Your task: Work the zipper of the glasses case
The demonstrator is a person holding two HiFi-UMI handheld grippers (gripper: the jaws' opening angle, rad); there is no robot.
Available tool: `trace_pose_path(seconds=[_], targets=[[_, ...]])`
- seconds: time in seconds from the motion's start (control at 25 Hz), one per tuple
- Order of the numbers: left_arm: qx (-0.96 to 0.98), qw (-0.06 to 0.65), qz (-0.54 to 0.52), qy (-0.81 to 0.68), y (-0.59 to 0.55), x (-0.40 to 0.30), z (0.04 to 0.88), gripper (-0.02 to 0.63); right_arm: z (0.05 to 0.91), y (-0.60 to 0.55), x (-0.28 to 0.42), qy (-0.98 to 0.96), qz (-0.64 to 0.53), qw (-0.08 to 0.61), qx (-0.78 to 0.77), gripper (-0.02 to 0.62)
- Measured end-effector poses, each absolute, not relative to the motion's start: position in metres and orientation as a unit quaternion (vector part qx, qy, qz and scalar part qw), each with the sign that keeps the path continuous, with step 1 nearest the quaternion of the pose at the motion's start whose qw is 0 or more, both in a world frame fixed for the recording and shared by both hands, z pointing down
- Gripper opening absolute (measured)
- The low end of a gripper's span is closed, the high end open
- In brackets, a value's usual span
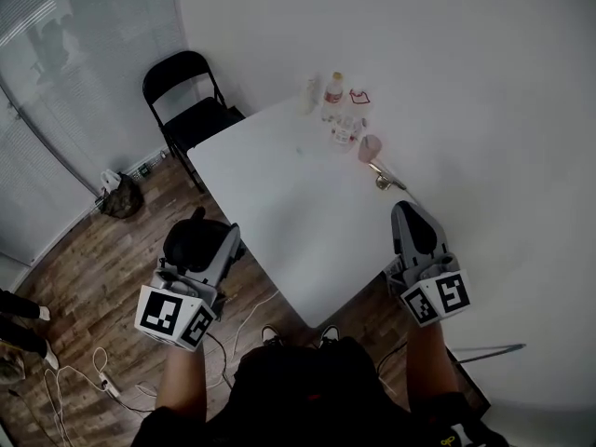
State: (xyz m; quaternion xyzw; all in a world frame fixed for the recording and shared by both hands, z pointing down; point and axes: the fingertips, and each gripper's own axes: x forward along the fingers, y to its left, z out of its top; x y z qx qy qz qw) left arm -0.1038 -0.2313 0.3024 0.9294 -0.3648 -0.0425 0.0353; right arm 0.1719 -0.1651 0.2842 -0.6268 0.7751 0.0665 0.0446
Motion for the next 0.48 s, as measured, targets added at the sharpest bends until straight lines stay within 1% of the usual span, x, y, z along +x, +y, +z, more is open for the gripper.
trace_pose_path(seconds=[0.24, 0.48], targets=[[0.925, 0.019, -0.05, -0.375, -0.213, -0.09, 0.29, 0.265, 0.268, -0.141, 0.201, 0.76, 0.082, 0.054, -0.642, 0.025], [0.923, 0.013, -0.039, -0.384, -0.192, -0.059, 0.283, 0.265, 0.249, -0.12, 0.241, 0.747, 0.1, 0.048, -0.656, 0.018]])
